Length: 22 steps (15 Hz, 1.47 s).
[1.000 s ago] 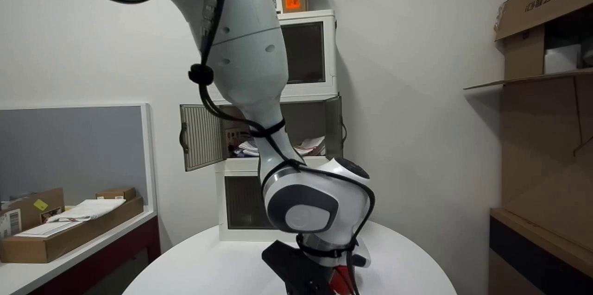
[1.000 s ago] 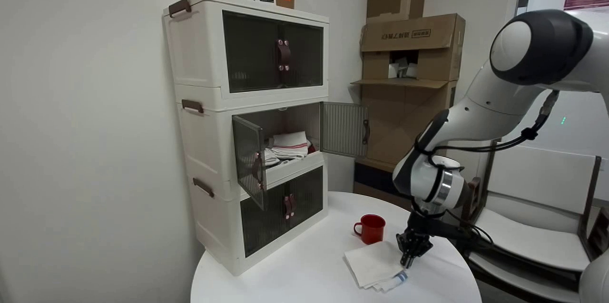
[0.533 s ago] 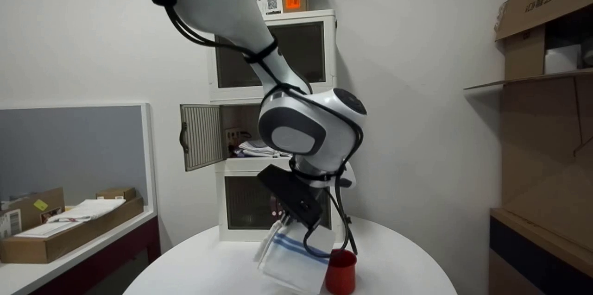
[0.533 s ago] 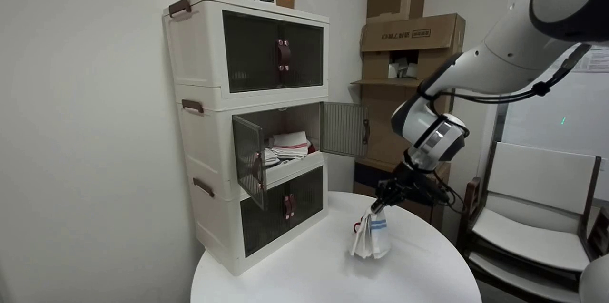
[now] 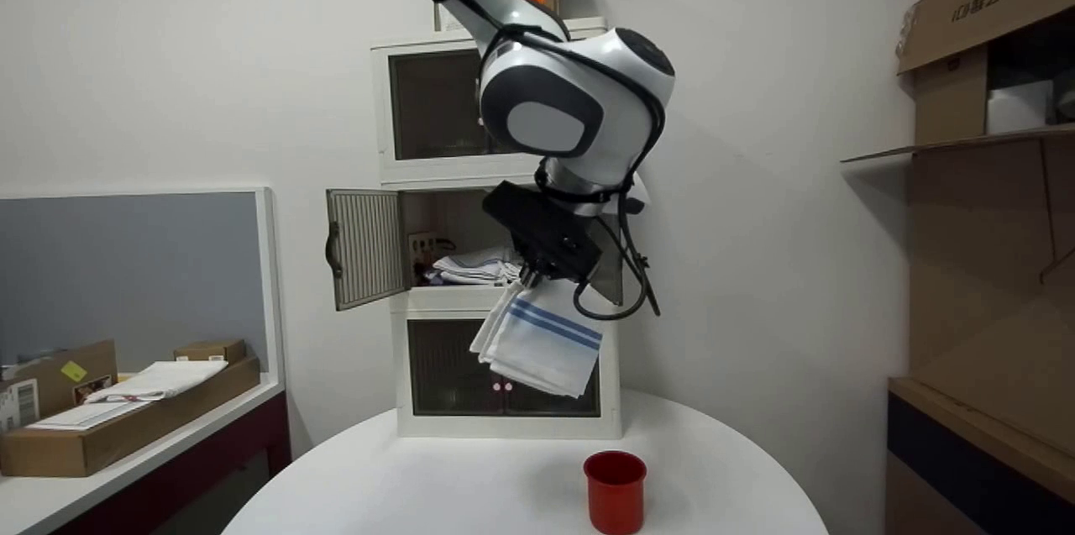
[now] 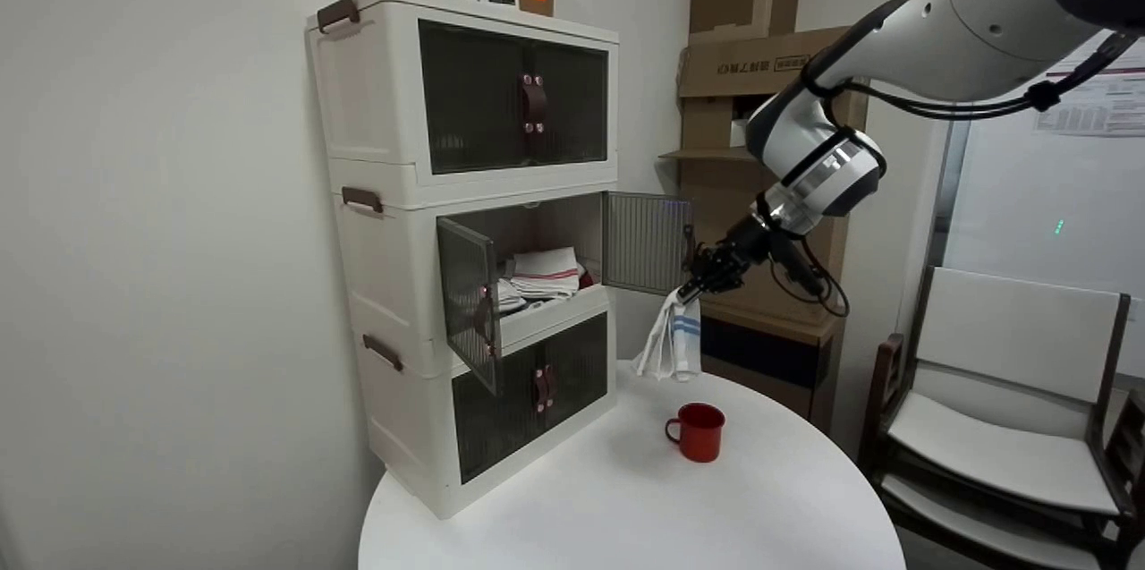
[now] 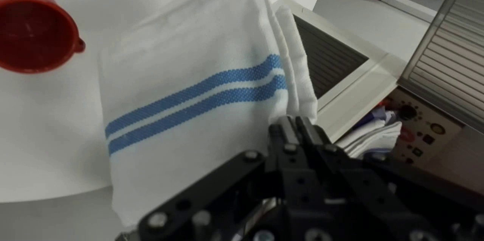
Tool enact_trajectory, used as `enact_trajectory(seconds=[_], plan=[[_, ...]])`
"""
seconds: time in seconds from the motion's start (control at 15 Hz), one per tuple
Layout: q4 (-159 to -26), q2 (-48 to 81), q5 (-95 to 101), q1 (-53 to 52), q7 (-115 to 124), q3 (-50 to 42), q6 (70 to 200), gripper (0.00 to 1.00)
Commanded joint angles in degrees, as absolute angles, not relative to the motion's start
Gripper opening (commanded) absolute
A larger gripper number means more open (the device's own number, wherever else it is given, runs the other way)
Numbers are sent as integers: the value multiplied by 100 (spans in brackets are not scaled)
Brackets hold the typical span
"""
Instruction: Pick up the towel from the table and place it in the cabinet
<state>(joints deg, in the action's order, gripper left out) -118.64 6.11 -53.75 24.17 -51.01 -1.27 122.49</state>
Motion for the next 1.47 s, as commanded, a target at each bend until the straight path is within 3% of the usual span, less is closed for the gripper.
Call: enact_trajectory(seconds=[0.0, 1.0, 1.4], plan=[[-11150, 898, -5669, 1946, -5200, -497, 11979, 1], [-9404, 2195, -7526, 1025, -6430, -173, 13356, 1], [-9488, 2203, -7502, 899, -6299, -140, 13265, 5]])
